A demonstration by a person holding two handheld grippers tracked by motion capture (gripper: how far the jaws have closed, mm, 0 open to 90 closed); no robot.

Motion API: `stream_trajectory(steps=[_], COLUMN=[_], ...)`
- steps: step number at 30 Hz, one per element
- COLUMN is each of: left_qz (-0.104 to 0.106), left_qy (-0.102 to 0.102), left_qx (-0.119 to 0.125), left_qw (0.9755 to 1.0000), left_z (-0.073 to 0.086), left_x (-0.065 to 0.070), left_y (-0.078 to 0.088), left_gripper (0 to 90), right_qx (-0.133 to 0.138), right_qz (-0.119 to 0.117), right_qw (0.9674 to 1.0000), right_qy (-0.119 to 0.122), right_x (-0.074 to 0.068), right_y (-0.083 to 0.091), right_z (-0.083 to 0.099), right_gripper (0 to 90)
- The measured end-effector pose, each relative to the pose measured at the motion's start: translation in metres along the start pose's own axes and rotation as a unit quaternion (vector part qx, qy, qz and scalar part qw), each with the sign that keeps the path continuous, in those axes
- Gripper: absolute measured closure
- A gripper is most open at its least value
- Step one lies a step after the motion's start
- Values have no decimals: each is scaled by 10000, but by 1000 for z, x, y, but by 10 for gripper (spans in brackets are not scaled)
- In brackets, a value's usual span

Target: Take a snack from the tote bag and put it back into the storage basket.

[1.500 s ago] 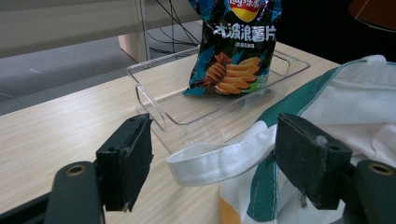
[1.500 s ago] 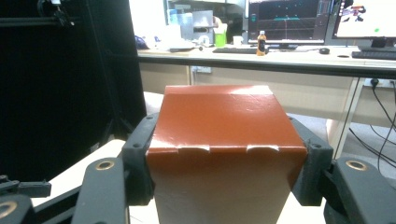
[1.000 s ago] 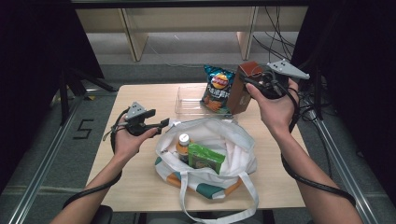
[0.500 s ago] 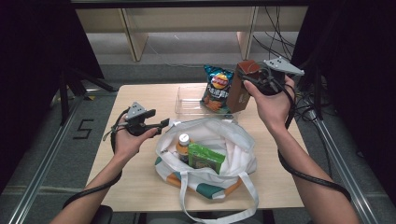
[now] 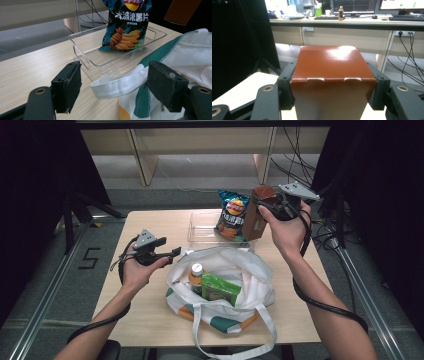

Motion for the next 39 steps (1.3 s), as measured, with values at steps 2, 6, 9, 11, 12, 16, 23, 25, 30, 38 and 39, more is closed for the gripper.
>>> stream_trajectory(steps=[2,6,9,11,12,16,23,25,30,38,39], left_qz=[0,-1,2,5,3,3,8,8,-4,4,1], left_qy=[-10,-14,-13,-10,-4,-11,-10,-16,-14,-23,-24], left_qx=[-1,-16,-9,2,3,-17,-13,-15,-21,-24,-27], left_qw=[10000,10000,10000,10000,10000,10000,10000,10000,10000,10000,10000], left_z=[0,0,0,0,0,0,0,0,0,0,0], left_x=[0,1,0,0,0,0,0,0,-1,-1,-1], left_y=[0,0,0,0,0,0,0,0,1,1,1], left_gripper=[267,267,267,267,267,267,267,266,266,266,266], right_qx=[-4,5,18,-15,-3,-10,-23,-50,-98,-86,-87], right_qz=[21,61,84,81,63,114,117,125,128,182,205], right_qw=[10000,10000,10000,10000,10000,9999,9999,9999,9998,9998,9997], right_qy=[15,-9,43,0,24,41,65,42,-72,-36,-28], right_x=[0,-1,0,-1,-1,-2,-4,-5,-6,-7,-7], right_y=[-2,-5,-8,-9,-11,-14,-17,-18,-20,-26,-26], right_z=[0,1,2,3,3,5,6,8,10,12,12], right_gripper=[391,391,391,391,391,391,391,391,391,391,391])
Point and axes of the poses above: each handheld gripper's, and its own axes: y roughly backward along the jaws, z roughly out of its underside, x roughly to its right, the point moved 4 cm from there along -y, roughly forward along the jaws, and after that the axes turned 3 degrees about z, right-handed, at the moved point
